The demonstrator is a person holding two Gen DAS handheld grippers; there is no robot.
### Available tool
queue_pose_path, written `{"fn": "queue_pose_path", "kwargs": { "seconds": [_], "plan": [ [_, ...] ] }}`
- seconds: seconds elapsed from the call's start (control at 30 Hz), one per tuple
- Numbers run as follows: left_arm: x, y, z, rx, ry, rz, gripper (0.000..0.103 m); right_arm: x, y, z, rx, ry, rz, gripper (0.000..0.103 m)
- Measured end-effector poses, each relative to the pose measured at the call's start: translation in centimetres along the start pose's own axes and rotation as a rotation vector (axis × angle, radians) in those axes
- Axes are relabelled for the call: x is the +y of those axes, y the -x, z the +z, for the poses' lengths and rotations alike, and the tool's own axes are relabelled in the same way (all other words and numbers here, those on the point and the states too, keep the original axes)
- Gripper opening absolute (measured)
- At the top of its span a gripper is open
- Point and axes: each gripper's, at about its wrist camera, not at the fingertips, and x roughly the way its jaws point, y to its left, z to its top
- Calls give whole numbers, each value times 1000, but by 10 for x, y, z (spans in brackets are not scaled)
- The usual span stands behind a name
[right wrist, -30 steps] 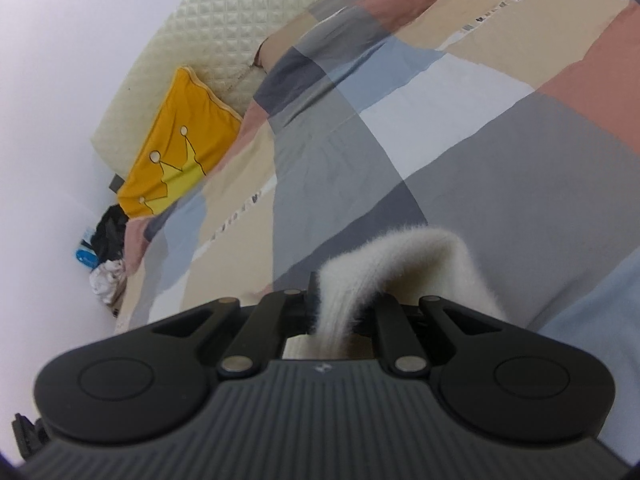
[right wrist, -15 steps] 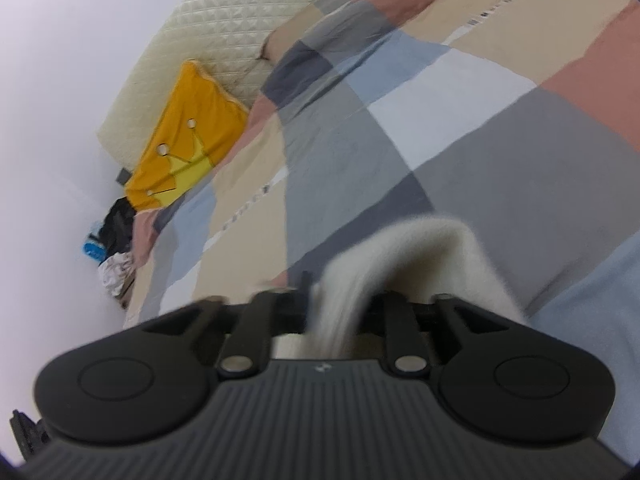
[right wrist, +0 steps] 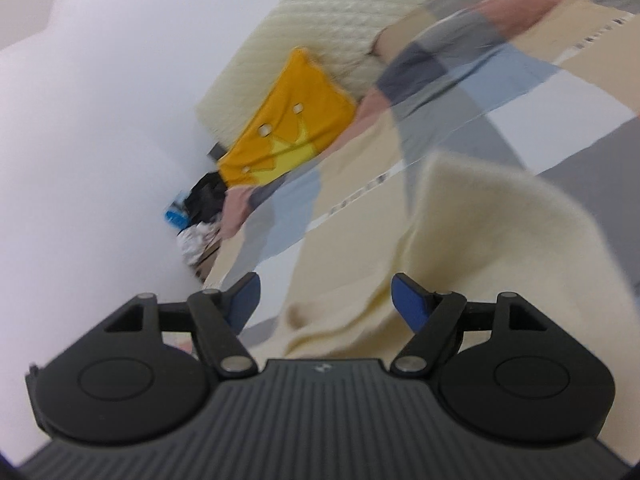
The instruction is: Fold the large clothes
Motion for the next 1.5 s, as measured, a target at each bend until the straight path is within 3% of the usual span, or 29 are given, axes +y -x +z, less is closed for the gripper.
{"fn": "queue_pose_path", "kwargs": {
  "seconds": [0.37, 0.53, 0.77, 0.9, 1.03, 1.5],
  "plan": [
    [-26, 28, -17, -36, -49, -131, 57, 18, -14, -23, 86, 110, -88, 74],
    [-37, 27, -24, -9, -85, -181, 57, 16, -16, -26, 93, 145, -153, 67],
    [-51, -13, -53, 142, -242, -33, 57, 13, -23, -30, 121, 211, -243, 60],
    [-47, -35, -61, 164, -295, 79, 57, 10, -28, -31, 132, 262, -299, 56],
    [-40, -62, -60, 193, -328, 239, 57, 3, -32, -27, 132, 252, -333, 55],
    [-8, -112, -21, 146, -313, 352, 57, -17, -49, -24, 109, 223, -356, 52]
  ]
}}
